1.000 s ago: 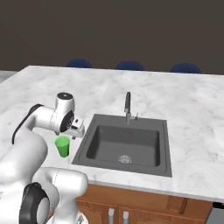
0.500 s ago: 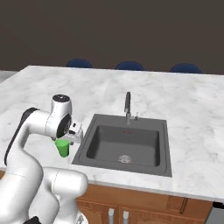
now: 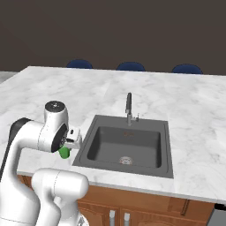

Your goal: Pick the cup and bowl from the counter and place them on the counter next to the sink.

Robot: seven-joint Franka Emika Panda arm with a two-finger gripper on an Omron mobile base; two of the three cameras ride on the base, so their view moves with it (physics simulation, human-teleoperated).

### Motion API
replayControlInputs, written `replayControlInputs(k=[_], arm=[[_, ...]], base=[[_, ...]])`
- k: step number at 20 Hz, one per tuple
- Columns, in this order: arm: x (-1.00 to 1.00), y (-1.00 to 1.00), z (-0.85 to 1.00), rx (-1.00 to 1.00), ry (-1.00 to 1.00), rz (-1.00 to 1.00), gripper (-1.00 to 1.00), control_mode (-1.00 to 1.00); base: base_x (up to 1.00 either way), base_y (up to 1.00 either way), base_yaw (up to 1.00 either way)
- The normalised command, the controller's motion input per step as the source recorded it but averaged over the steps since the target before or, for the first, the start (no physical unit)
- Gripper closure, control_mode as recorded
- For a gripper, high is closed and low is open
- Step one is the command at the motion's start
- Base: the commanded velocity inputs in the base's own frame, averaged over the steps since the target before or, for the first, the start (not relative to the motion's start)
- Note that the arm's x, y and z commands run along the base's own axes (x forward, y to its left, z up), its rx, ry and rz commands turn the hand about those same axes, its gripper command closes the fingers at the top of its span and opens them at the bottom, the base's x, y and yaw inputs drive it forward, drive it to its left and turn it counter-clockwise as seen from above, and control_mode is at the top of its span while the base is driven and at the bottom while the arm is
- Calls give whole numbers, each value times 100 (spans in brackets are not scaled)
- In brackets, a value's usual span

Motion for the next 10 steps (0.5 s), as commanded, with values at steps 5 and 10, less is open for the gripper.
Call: replayControlInputs(k=[5, 10], arm=[[-7, 0, 47, 0, -4, 10, -100, -100], [-6, 0, 13, -5, 1, 3, -100, -100]], base=[[0, 0, 0], [0, 0, 0]])
